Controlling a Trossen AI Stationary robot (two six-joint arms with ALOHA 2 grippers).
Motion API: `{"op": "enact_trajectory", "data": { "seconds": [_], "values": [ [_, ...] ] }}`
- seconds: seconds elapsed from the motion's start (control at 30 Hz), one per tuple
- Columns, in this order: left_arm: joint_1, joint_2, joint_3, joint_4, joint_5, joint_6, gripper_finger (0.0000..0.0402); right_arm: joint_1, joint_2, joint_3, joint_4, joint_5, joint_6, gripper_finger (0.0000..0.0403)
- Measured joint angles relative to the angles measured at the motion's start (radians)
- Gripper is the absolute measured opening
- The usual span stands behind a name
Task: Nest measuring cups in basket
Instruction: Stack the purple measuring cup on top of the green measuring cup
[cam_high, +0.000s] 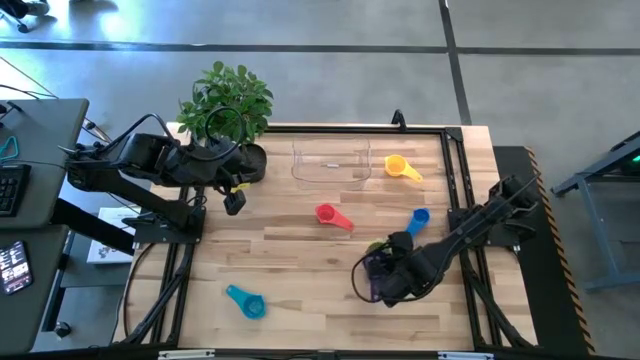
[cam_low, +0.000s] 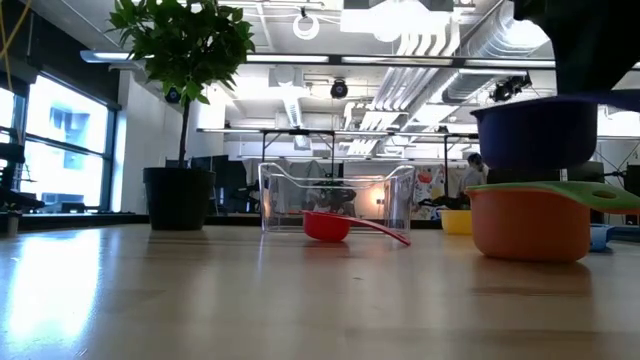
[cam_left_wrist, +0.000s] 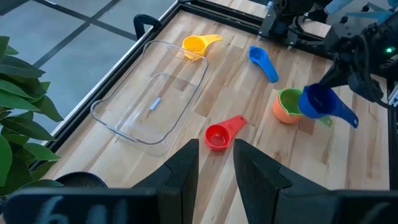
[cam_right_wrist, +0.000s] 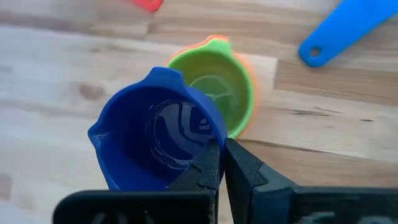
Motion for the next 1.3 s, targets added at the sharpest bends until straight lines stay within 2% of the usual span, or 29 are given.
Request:
{"op": "enact_trajectory", "data": {
  "seconds": [0.17, 0.5, 1.03, 1.3],
  "values": [
    [0.0, 0.0, 0.0, 0.0, 0.0, 0.0, 0.009, -0.002, 0.0, 0.0, -0.041, 0.0, 0.066, 0.0001],
    [0.0, 0.0, 0.0, 0.0, 0.0, 0.001, 0.009, -0.035, 0.0, 0.0, -0.086, 0.034, 0.056, 0.0001],
    [0.0, 0.0, 0.0, 0.0, -0.001, 0.027, 0.009, -0.053, 0.049, 0.0, -0.061, -0.021, 0.032, 0.0001],
    [0.001, 0.0, 0.0, 0.0, -0.001, 0.035, 0.009, -0.055, 0.049, 0.0, -0.066, -0.026, -0.014, 0.0027]
  ]
}}
